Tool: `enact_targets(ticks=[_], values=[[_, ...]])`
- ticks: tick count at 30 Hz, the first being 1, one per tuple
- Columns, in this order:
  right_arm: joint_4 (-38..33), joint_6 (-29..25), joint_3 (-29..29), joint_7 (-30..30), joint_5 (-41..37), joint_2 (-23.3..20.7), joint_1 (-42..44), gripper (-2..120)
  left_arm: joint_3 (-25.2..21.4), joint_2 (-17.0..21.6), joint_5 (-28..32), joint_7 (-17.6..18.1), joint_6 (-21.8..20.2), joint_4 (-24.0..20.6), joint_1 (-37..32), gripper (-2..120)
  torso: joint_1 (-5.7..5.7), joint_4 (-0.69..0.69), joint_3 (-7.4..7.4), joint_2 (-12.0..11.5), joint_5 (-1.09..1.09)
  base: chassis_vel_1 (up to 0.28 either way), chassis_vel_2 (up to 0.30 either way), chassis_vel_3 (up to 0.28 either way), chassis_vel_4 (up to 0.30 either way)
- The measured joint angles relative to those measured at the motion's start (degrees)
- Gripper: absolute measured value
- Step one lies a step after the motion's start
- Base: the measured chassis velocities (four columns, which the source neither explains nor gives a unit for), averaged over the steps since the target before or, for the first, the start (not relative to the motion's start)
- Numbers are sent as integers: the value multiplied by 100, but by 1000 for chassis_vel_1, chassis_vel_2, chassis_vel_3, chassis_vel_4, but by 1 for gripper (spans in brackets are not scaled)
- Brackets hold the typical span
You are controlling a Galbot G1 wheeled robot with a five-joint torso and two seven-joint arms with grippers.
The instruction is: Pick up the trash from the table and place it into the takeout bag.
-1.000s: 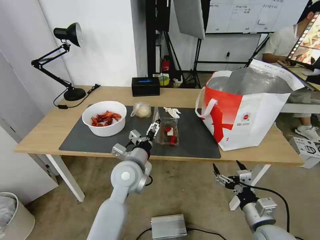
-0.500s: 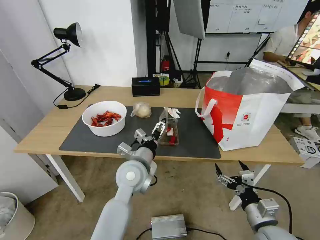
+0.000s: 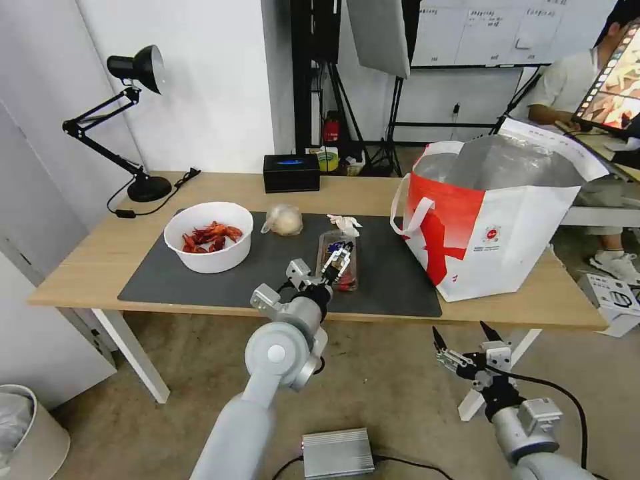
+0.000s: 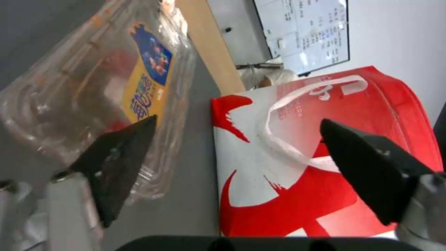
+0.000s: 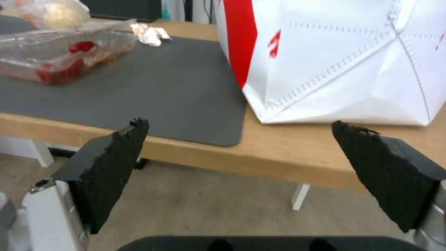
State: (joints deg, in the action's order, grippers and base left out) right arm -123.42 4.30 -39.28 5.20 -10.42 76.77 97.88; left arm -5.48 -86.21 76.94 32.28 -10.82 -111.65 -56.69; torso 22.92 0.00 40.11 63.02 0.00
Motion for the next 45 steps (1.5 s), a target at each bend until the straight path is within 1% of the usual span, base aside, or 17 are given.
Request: enact_targets(ticks=[2, 3, 5, 7, 9, 11, 14, 15, 16, 17, 20, 21, 24, 26, 39, 42, 45], values=[[-102, 0, -2, 50, -104, -26, 6, 100, 67, 85, 3, 95, -90, 62, 113, 82, 0, -1, 0, 0, 1, 0, 0, 0, 0], [-102, 0, -2, 50, -104, -26, 6, 100, 67, 85, 3, 95, -90, 62, 113, 82, 0, -1, 0, 0, 1, 0, 0, 0, 0], [-219, 21, -4, 80, -323, -64, -5, 100, 139, 168, 2, 121, -145, 101, 173, 72, 0, 0, 0, 0, 0, 0, 0, 0, 0], [-261, 36, -6, 91, -421, -83, -16, 100, 155, 189, 2, 122, -154, 107, 183, 68, 0, 0, 0, 0, 0, 0, 0, 0, 0], [-382, 157, -7, 115, -933, -159, -73, 100, 201, 225, 13, 122, -179, 133, 208, 56, 0, 0, 0, 0, 0, 0, 0, 0, 0], [-419, 220, -7, 110, -1180, -190, -104, 100, 217, 228, 17, 123, -186, 151, 213, 53, 0, 0, 0, 0, 0, 0, 0, 0, 0], [-497, 355, -23, 87, -1979, -277, -241, 100, 257, 231, 22, 144, -207, 204, 212, 40, 0, 0, 0, 0, 0, 0, 0, 0, 0], [-497, 355, -23, 87, -1979, -277, -241, 100, 257, 231, 22, 144, -207, 204, 212, 40, 0, 0, 0, 0, 0, 0, 0, 0, 0], [-529, 418, -47, 74, -2383, -323, -330, 100, 275, 230, 22, 164, -223, 230, 204, 31, 0, 0, 0, 0, 0, 0, 0, 0, 0], [-529, 418, -47, 74, -2383, -323, -330, 100, 275, 230, 22, 164, -223, 230, 204, 31, 0, 0, 0, 0, 0, 0, 0, 0, 0], [-550, 504, -79, 51, -2990, -428, -507, 100, 311, 204, 7, 228, -236, 325, 209, 19, 0, 0, 0, 0, 0, 0, 0, 0, 0], [-550, 504, -79, 51, -2990, -428, -507, 100, 311, 204, 7, 228, -236, 325, 209, 19, 0, 0, 0, 0, 0, 0, 0, 0, 0], [-549, 596, -103, 11, -3341, -509, -659, 100, 337, 186, -60, 260, -227, 432, 252, 3, 0, 0, 0, 0, 0, 0, 0, 0, 0], [-544, 627, -106, 3, -3455, -528, -706, 100, 341, 183, -89, 267, -216, 473, 272, 0, 0, 0, 0, 0, 0, 0, 0, 0, 0], [-425, 706, -31, -7, -3709, -526, -887, 100, 341, 171, -248, 316, -113, 643, 344, 0, 0, -1, 0, 0, 0, 0, 0, 0, 0], [-411, 757, -18, -21, -3980, -541, -953, 100, 346, 173, -307, 319, -111, 656, 323, 0, 0, 0, 0, 0, 1, 0, 0, 0, 0], [-358, 951, 44, -105, -4903, -651, -1233, 100, 382, 203, -655, 248, -104, 724, 276, 0, 0, 0, 0, 0, 0, 0, 0, 0, 0]])
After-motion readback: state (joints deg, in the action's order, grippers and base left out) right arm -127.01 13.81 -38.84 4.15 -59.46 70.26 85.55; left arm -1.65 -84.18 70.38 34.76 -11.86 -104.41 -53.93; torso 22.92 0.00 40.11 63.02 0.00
